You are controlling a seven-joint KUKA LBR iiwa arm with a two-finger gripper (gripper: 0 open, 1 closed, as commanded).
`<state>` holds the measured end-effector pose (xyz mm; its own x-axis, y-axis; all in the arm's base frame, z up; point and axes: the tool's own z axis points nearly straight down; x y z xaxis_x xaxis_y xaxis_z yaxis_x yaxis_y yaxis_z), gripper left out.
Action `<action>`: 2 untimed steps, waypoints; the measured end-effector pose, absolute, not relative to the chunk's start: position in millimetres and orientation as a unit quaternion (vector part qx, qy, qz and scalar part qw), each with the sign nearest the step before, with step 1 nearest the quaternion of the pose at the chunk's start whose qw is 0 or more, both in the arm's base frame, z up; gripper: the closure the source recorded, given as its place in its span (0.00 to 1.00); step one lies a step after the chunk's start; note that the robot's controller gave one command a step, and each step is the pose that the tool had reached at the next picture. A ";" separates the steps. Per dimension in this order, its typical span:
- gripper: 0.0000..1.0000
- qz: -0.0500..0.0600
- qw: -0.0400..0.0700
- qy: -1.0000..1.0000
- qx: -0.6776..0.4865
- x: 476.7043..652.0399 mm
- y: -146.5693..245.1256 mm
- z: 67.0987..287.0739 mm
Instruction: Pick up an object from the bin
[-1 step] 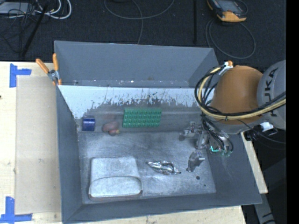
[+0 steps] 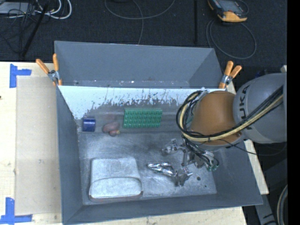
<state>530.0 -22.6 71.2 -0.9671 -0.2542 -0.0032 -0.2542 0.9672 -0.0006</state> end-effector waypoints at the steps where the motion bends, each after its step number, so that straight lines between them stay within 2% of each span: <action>1: 1.00 0.000 0.001 0.992 -0.129 530.2 -22.3 73.1; 2: 1.00 0.001 0.003 0.994 -0.113 512.2 10.2 165.2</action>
Offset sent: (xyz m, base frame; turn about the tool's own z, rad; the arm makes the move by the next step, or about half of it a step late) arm 0.0000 0.0000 0.0000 0.0000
